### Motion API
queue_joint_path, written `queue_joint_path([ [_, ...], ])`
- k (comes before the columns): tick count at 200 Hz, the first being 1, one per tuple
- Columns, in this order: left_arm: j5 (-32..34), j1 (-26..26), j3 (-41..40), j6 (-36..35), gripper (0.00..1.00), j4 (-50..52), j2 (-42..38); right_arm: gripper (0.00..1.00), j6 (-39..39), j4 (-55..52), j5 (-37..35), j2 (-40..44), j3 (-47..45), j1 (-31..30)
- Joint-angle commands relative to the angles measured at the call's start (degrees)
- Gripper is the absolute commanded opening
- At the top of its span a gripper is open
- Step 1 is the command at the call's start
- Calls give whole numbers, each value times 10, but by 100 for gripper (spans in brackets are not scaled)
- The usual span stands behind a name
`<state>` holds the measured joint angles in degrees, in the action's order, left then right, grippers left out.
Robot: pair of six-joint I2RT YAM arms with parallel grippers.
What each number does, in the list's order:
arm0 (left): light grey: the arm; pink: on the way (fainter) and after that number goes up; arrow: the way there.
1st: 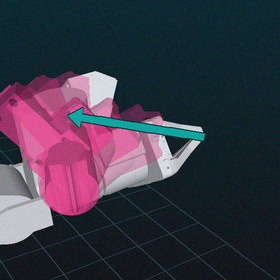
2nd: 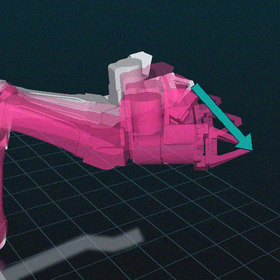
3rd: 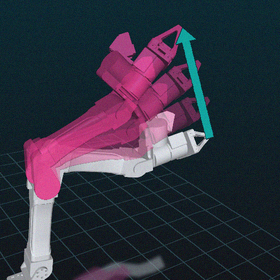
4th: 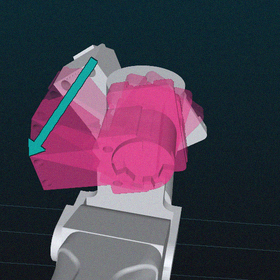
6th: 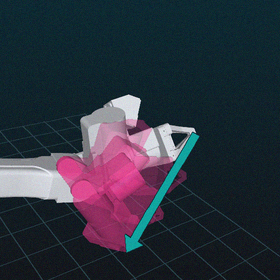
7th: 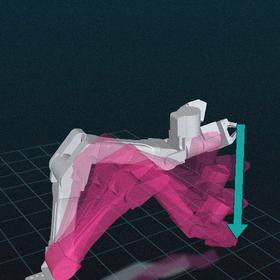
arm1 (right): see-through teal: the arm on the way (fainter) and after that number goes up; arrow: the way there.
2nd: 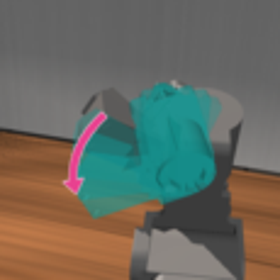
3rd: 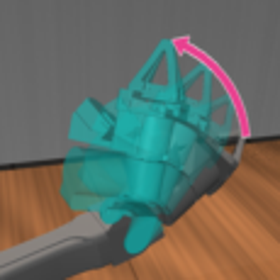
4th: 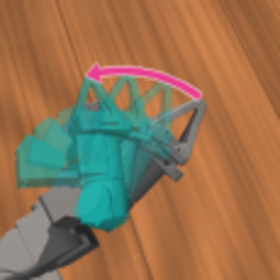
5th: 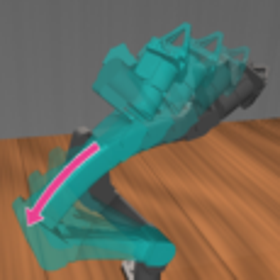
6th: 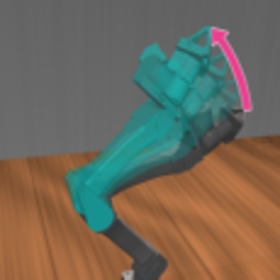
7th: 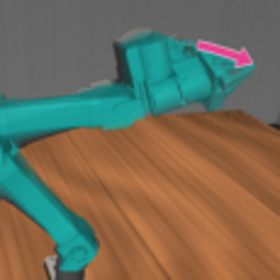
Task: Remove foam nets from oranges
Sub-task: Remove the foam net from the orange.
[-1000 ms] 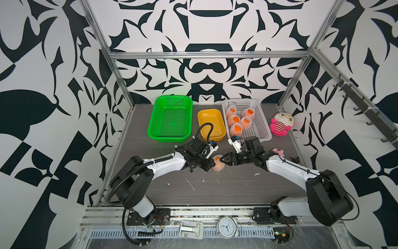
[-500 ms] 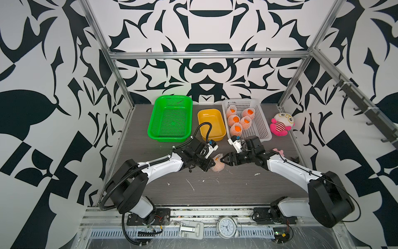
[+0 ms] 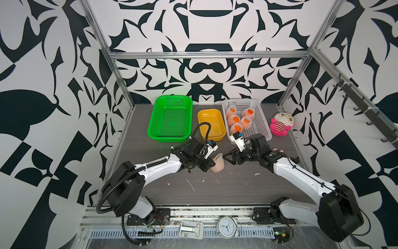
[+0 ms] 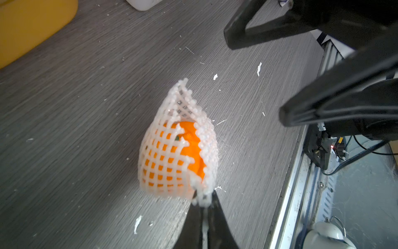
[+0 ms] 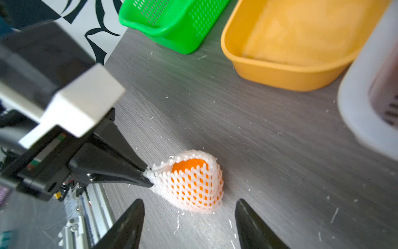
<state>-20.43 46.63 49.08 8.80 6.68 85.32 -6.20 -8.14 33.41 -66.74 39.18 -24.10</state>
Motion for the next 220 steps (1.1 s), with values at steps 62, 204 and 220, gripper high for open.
queue_joint_path([
  [62, -13, 1, -25, -20, 7, -21, -25, 70, 179, 40, -11, 63, -30, -4],
  [204, -18, 1, -43, -11, 3, -53, -59, 70, 148, 167, -35, 100, -105, -29],
  [220, -16, 1, -43, -8, 2, -60, -64, 70, 150, 176, -47, 109, -113, -29],
])
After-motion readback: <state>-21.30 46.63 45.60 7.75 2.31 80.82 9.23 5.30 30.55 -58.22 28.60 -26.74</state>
